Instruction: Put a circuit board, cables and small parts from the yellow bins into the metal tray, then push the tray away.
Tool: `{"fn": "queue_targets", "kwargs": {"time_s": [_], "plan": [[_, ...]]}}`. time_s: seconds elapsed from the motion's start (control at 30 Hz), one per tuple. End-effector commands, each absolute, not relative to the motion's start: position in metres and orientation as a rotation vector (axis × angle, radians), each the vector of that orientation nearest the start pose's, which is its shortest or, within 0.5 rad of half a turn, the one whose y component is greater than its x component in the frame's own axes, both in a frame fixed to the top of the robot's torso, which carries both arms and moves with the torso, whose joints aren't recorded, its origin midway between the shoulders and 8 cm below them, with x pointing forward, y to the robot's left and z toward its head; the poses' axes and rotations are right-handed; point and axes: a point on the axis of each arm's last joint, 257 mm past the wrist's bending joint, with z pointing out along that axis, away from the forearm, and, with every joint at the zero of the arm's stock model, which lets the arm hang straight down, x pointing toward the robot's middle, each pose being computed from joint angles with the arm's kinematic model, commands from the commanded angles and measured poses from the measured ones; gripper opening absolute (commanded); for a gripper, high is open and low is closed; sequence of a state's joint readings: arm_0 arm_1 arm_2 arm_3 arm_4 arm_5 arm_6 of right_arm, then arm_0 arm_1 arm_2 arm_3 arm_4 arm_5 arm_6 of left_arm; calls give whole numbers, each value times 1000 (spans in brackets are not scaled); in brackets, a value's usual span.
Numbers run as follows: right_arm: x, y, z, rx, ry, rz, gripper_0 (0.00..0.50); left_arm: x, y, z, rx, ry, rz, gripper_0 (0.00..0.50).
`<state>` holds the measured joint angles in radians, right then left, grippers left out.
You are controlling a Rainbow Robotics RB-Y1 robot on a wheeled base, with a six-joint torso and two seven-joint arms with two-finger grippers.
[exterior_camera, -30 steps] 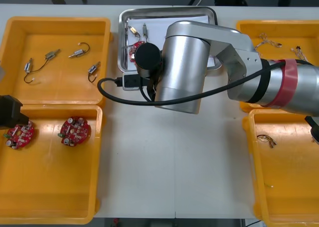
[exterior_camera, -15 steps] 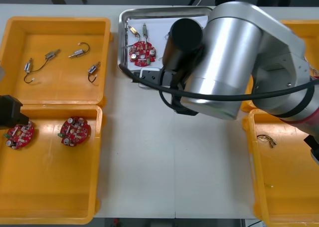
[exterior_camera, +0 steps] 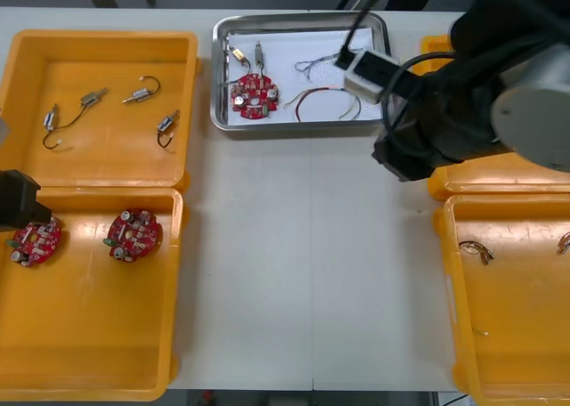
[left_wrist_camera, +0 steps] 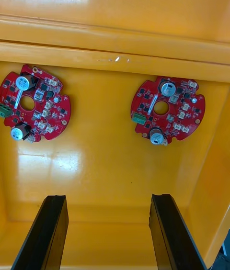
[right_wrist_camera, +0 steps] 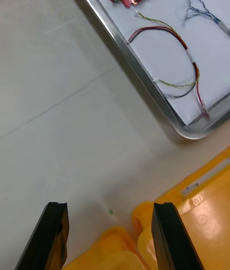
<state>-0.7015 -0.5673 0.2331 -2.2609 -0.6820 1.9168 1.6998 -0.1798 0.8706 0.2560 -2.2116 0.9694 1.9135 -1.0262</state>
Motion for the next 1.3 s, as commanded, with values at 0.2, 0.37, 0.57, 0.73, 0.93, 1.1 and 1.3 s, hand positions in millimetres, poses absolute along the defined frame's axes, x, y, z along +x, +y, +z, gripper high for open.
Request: {"fn": "queue_targets", "kwargs": {"time_s": [0.2,0.37,0.57,0.73,0.93,1.1,1.3], "plan": [[427,-249,-76,-855,2268,-191,500,372,370,-133,-77,2674,27,500],[419,-306,-81,-656,2339,-201,500,372,370,-133,-77,2674,27,500],[403,-359,-93,-443,2411,-193,500,372,370,-133,-77,2674,27,500],[389,-383,-102,-349,2452,-204,500,372,370,-133,-77,2674,27,500],[370,-400,-120,-207,2515,-166,500,372,370,-133,-77,2674,27,500],[357,-396,-132,-63,2557,-56,500,372,370,-133,-77,2674,27,500],[346,-398,-137,-32,2596,-42,500,372,370,-133,-77,2674,27,500]]}}
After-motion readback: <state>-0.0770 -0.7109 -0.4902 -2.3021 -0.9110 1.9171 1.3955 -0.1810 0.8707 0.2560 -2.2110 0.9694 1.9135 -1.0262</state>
